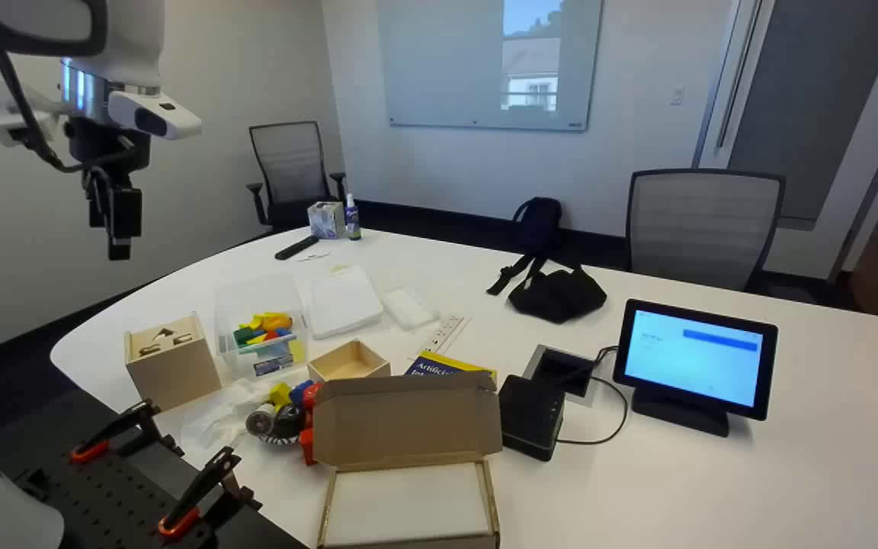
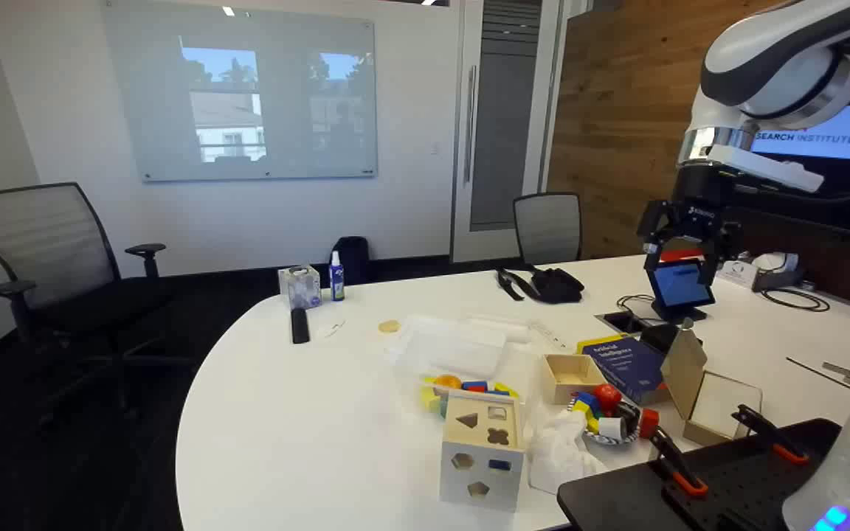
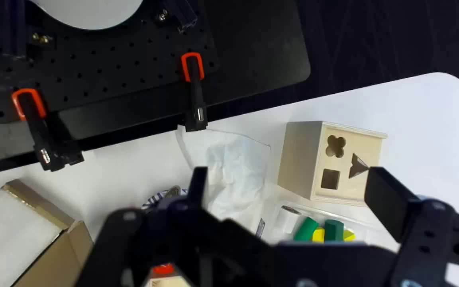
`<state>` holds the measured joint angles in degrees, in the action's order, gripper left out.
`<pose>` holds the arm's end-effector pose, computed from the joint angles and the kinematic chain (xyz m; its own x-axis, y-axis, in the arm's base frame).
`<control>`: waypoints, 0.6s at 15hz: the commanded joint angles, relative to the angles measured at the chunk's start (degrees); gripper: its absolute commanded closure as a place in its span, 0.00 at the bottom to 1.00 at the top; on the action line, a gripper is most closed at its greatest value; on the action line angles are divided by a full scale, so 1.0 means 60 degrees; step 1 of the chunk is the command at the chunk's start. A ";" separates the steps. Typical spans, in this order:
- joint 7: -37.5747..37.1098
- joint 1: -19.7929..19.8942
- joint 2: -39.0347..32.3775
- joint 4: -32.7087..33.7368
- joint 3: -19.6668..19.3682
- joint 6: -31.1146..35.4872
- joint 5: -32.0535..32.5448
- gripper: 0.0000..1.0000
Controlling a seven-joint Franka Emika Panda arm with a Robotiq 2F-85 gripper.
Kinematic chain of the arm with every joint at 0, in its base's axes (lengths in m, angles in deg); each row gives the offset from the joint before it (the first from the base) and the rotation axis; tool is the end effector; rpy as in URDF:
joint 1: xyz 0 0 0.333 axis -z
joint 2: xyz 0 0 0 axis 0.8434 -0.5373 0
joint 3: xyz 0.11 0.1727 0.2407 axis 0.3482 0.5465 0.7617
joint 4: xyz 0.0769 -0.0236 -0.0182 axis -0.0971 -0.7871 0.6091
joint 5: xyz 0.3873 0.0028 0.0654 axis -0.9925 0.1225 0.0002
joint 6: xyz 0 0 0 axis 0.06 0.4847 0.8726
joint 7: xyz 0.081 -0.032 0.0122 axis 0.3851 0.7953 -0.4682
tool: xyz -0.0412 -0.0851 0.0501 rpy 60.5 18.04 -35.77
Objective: Put the white lid on the clear container.
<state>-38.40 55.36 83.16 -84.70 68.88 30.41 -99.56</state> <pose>0.2928 0.0308 0.4095 0.9460 -0.1941 -0.2596 -0.2605 -0.9319 -0.2525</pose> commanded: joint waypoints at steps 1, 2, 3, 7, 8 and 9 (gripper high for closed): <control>0.0091 0.0169 -0.0006 0.0018 0.0150 -0.0048 -0.0086 0.00; 0.0091 0.0169 -0.0006 0.0018 0.0150 -0.0047 -0.0086 0.00; 0.0091 0.0169 -0.0006 0.0018 0.0150 -0.0047 -0.0086 0.00; 0.0520 0.0146 -0.0581 0.0190 0.0147 0.0921 -0.0095 0.00; 0.0612 0.0177 -0.0856 0.0247 0.0154 0.1438 -0.0030 0.00; 0.0762 0.0203 -0.1199 0.0338 0.0126 0.1978 0.0042 0.00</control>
<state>-36.52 55.69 81.77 -84.66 69.40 35.93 -99.53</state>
